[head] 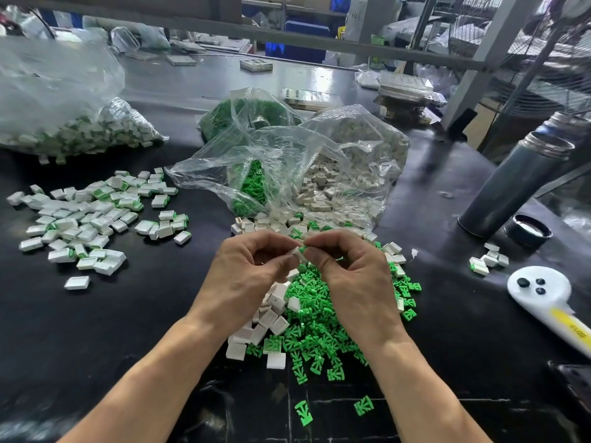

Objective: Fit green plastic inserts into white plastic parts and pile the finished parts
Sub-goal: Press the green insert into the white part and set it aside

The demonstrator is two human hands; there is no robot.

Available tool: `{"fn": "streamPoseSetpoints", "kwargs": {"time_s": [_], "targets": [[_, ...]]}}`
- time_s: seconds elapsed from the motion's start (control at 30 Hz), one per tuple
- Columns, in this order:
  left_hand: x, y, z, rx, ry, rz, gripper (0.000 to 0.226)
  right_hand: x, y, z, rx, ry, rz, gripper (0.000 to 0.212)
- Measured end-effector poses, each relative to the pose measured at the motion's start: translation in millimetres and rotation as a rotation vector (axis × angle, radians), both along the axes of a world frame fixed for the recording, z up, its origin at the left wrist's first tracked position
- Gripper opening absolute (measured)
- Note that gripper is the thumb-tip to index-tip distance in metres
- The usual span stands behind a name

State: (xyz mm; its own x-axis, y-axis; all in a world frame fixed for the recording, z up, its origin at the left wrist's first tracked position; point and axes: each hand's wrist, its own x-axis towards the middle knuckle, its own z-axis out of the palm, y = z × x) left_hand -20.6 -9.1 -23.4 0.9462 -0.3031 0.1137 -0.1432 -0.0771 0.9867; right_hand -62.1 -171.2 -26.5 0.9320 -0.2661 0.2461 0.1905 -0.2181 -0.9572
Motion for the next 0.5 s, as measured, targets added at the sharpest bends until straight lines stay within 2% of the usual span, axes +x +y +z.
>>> {"fn": "streamPoseSetpoints", "kwargs": {"time_s": [0.07, 0.27, 0.4, 0.5], "targets": [[0.6, 0.7, -1.4, -0.016, 0.012, 0.015, 0.012, 0.1, 0.0, -0.7, -0.014, 0.004, 0.011, 0.015], [-2.5, 0.8, -1.4, -0.07, 0.019, 0.014, 0.016, 0.6, -1.5, -0.9, 0.035, 0.079, 0.02, 0.009], [-2.6, -0.7, 1.1, -0.102, 0.033, 0.012, 0.014, -2.2, -1.7, -2.6, -0.055, 0.068, 0.004, 0.005], [-2.8, -1.2, 2.0, -0.088, 0.006, 0.018, 0.016, -3.0, 0.0, -3.7, -0.198, 0.022, -0.034, 0.007]]}}
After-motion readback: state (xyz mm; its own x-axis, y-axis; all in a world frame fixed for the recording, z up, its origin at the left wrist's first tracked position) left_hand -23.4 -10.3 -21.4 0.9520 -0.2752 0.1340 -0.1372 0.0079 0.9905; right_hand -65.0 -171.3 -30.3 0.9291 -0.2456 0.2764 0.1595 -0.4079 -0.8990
